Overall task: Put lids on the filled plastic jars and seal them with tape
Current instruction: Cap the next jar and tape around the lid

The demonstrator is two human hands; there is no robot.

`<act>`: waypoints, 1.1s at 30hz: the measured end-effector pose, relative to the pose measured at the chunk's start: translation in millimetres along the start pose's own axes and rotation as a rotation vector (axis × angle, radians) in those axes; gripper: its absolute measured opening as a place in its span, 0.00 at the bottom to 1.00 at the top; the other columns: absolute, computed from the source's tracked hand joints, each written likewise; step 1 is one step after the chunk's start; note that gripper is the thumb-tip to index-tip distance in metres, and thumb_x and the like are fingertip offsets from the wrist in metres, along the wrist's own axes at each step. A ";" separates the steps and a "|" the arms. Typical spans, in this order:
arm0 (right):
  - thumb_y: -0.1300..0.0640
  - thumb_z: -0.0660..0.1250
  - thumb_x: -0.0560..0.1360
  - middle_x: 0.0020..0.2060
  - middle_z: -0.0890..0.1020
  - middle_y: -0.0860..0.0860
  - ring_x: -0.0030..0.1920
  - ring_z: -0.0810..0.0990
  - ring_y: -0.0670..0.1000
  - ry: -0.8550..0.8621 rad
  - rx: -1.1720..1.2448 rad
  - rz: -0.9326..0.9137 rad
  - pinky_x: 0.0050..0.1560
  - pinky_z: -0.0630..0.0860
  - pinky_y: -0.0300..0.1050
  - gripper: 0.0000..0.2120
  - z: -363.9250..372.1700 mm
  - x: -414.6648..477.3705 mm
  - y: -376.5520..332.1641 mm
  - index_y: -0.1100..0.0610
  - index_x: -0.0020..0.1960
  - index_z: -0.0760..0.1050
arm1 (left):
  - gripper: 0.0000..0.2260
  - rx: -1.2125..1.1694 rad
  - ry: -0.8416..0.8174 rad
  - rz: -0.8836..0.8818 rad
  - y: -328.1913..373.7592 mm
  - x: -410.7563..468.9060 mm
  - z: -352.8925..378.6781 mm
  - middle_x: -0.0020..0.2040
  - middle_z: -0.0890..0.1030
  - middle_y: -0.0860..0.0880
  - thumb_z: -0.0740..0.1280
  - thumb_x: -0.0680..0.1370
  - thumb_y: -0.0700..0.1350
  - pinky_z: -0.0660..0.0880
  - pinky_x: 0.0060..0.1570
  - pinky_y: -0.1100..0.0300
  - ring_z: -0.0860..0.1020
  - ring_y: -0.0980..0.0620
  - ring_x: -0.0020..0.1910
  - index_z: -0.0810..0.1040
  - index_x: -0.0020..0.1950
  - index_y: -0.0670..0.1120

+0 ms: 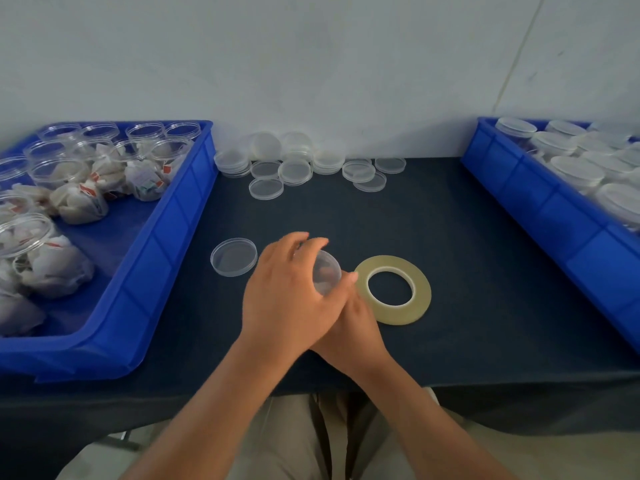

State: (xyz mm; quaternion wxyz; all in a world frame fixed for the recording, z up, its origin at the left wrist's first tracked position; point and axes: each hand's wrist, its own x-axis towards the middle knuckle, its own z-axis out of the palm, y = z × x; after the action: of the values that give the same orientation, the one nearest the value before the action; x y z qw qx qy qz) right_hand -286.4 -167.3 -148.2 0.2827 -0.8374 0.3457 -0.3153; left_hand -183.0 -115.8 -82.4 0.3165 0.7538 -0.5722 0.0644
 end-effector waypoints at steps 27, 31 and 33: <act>0.31 0.68 0.76 0.82 0.59 0.43 0.82 0.57 0.48 -0.346 -0.505 0.170 0.79 0.58 0.46 0.40 -96.6 2.5 50.9 0.46 0.82 0.62 | 0.45 -0.407 -0.006 -0.110 -55.9 -31.0 5.5 0.69 0.62 0.80 0.70 0.66 0.78 0.67 0.55 0.81 0.67 0.74 0.69 0.54 0.78 0.71; 0.33 0.60 0.80 0.62 0.78 0.42 0.64 0.76 0.47 -0.374 -0.606 0.038 0.63 0.73 0.42 0.21 -103.2 -6.0 63.8 0.46 0.61 0.77 | 0.42 -0.496 -0.056 -0.127 -61.4 -28.0 16.3 0.72 0.63 0.79 0.75 0.71 0.69 0.72 0.65 0.71 0.67 0.70 0.73 0.52 0.76 0.75; 0.32 0.57 0.79 0.50 0.80 0.41 0.48 0.79 0.44 -0.323 -0.609 0.033 0.48 0.75 0.41 0.18 -101.6 -10.9 56.8 0.45 0.54 0.74 | 0.47 -0.492 -0.074 -0.118 -59.2 -27.3 19.3 0.79 0.58 0.72 0.76 0.70 0.68 0.65 0.74 0.62 0.59 0.66 0.79 0.49 0.80 0.71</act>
State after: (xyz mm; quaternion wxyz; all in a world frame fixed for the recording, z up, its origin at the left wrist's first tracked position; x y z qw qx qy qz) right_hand -388.8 -219.2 -125.9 0.0759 -0.9166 0.3884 -0.0566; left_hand -143.8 -95.4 -134.1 0.4726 0.6881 -0.5367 -0.1229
